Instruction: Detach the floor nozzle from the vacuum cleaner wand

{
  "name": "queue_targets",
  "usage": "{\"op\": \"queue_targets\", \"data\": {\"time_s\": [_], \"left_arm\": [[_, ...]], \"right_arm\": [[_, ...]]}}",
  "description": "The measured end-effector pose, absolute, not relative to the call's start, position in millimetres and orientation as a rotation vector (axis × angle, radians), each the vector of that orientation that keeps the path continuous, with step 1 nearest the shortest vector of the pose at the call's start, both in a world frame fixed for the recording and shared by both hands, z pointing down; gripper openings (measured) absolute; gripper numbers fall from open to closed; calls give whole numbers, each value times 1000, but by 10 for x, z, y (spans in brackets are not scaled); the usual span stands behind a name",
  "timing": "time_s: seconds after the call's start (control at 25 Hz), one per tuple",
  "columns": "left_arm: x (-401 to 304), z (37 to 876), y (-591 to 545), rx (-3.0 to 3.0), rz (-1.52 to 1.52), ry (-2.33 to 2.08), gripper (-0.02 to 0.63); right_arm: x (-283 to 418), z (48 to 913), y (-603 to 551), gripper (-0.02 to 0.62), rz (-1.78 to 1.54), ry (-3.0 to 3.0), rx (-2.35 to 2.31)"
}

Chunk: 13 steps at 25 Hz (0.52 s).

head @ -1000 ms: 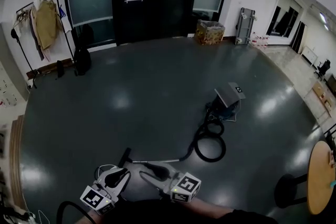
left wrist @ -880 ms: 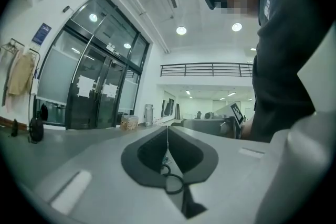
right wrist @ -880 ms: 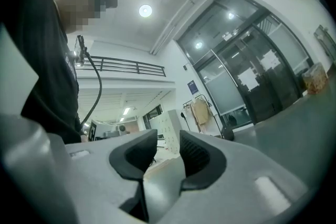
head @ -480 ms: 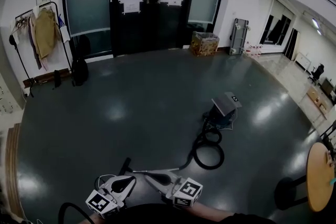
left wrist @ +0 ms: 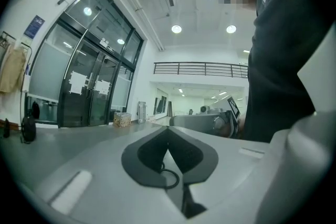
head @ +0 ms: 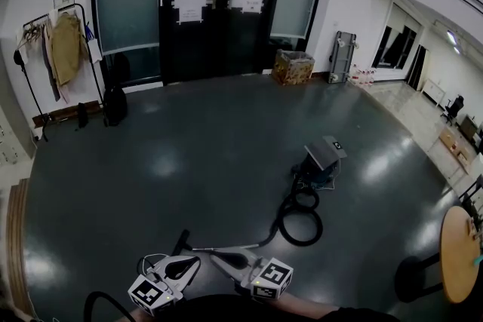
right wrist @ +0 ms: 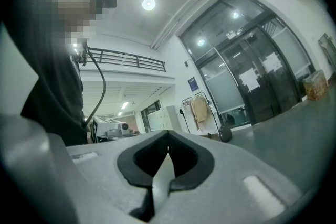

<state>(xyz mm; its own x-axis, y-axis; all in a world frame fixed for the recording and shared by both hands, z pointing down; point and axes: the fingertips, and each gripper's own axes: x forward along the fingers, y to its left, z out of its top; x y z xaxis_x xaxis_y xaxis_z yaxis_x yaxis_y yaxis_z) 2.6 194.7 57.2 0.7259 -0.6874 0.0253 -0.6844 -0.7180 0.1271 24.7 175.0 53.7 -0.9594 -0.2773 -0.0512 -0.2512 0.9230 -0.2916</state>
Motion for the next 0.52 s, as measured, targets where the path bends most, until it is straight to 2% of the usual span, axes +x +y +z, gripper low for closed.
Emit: {"op": "queue_targets", "data": {"time_s": [0.52], "left_arm": [[66, 695, 1934, 2786, -37, -1122, -2]], "right_arm": [[281, 620, 1747, 2, -443, 3002, -428]]}}
